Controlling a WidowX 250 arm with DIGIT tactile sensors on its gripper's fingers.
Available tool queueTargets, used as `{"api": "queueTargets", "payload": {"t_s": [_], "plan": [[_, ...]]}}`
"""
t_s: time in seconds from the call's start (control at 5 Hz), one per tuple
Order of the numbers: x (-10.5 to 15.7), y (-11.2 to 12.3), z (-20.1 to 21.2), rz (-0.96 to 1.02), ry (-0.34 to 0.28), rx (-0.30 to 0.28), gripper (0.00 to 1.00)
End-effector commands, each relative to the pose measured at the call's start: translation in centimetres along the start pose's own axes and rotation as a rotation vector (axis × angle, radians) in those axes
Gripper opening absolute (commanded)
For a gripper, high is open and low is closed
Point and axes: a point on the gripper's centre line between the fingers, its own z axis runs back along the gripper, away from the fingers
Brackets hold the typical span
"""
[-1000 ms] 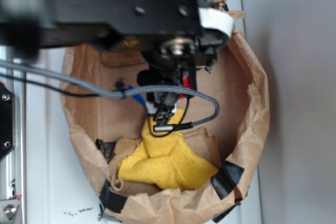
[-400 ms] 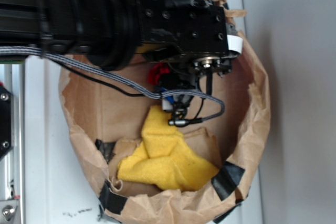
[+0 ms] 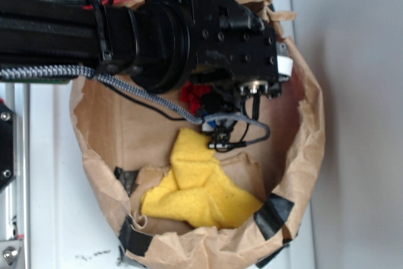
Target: Grab the red paper.
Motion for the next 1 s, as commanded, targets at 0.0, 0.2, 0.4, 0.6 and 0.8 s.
{"api": "queueTargets", "payload": {"t_s": [0.0,0.2,0.4,0.6,0.8], "plan": [[-0.6,-0.2,4.4,0.006,-0.098,-0.032,0.00],[-1.2,0.3,9.2,0.009,-0.121,-0.133,0.00],[-2.5,-0.6,14.3,0.059,-0.104,-0.138,0.00],[-3.6,-0.4,16.9,0.053,-0.098,-0.147,0.00],[-4.5,-0.3,18.1,0.022,-0.082,-0.106,0.00]]}}
